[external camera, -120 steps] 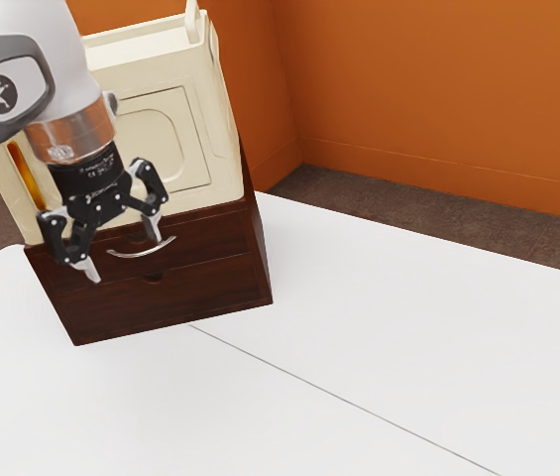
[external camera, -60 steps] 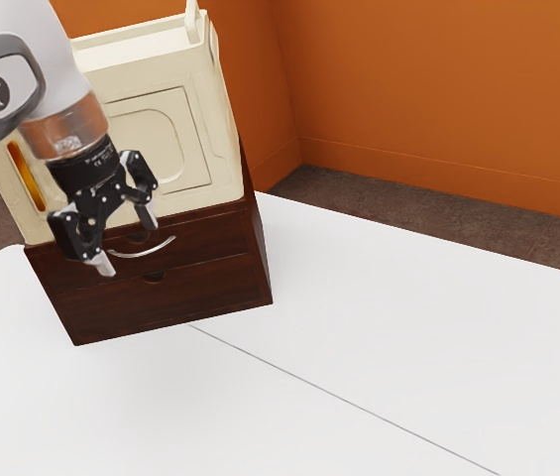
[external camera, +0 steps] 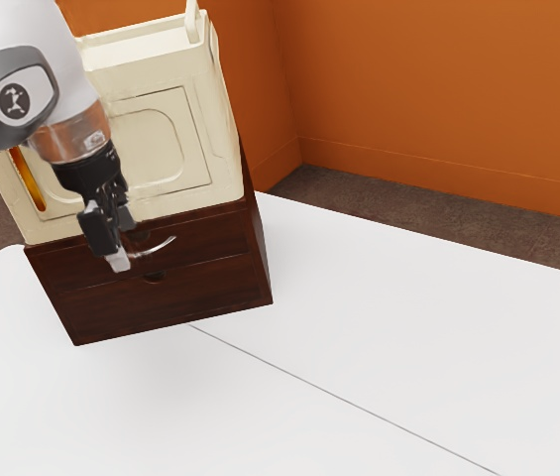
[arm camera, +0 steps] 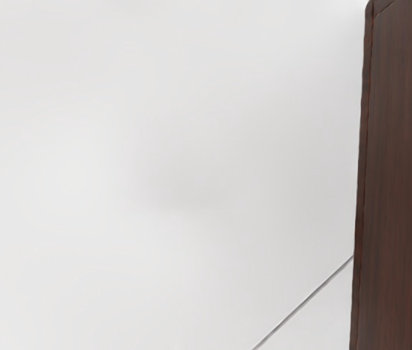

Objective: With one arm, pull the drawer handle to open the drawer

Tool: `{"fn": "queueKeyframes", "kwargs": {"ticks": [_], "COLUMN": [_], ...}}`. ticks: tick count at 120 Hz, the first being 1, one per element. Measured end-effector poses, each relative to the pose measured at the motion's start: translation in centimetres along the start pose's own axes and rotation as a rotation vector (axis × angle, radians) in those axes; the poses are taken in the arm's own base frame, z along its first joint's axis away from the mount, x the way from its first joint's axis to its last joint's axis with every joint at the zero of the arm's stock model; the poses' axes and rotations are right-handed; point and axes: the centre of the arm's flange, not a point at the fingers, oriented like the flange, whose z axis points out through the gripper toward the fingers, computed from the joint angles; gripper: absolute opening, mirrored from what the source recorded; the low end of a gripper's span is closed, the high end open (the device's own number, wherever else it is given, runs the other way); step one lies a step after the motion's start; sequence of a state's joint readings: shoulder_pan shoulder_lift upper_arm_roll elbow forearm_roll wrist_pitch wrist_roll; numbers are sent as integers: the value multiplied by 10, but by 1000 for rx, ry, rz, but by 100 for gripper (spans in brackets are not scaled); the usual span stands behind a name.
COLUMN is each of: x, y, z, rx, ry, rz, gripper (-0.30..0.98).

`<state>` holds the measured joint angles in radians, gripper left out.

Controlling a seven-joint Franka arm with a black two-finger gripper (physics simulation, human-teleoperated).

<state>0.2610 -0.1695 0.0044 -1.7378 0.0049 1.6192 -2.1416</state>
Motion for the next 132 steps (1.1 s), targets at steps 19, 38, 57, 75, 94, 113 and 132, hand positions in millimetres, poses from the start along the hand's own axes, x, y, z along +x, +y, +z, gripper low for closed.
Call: {"fn": "queueKeyframes", "kwargs": {"ticks": [19,38,57,75,94,113,132], "x": [24,19,18,18,15,15,16], "y": [-3,11,16,20,22,17,23], "z": [7,16,15,23,30,36,44], "rx": [-75,-118,-153,-169,-174,-169,-161], "ry": [-33,-50,-62,-70,-75,-78,-77], "rz": [-109,-138,-128,-120,-107,-92,-92], "gripper": [68,68,68,68,68,67,67]}}
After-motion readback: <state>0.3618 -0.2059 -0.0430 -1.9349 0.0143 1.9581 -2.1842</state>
